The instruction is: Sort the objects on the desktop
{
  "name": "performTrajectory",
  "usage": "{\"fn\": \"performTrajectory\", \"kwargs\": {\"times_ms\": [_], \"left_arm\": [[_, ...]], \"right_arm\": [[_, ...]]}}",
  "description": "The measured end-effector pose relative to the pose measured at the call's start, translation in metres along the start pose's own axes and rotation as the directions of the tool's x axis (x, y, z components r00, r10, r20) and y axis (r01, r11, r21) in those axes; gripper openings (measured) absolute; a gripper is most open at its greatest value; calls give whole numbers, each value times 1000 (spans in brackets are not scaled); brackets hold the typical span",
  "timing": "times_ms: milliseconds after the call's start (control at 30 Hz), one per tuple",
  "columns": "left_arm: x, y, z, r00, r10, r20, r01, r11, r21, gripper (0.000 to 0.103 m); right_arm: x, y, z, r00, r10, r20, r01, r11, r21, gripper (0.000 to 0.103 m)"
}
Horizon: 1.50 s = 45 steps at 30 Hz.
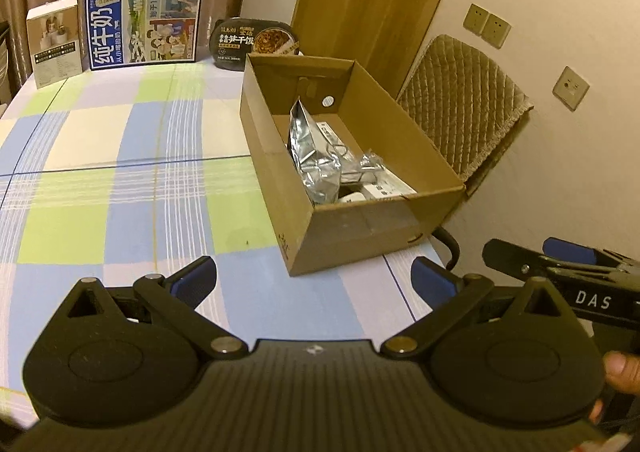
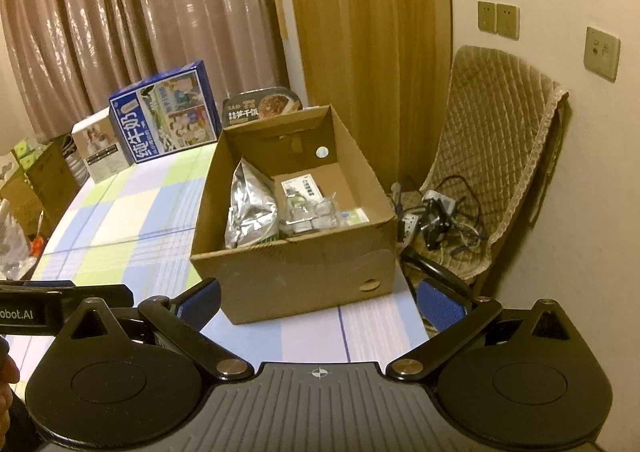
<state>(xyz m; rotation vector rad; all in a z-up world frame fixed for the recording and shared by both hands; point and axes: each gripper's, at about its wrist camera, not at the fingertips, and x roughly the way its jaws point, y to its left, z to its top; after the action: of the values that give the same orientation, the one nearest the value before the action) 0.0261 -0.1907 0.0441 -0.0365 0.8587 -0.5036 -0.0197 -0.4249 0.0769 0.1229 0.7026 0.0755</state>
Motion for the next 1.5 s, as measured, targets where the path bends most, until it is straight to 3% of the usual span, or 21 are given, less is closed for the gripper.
{"fn": "performTrajectory", "kwargs": {"times_ms": [267, 1500], "left_arm": [[-10, -10, -6, 998, 65, -4, -64, 997, 34, 102], [-9, -19, -9, 998, 68, -3, -68, 997, 32, 102]], "right_arm": [[-10, 4, 3, 1000, -6, 3, 6, 1000, -24, 101], [-21, -2, 0, 1000, -1, 15, 0, 1000, 3, 101]]}}
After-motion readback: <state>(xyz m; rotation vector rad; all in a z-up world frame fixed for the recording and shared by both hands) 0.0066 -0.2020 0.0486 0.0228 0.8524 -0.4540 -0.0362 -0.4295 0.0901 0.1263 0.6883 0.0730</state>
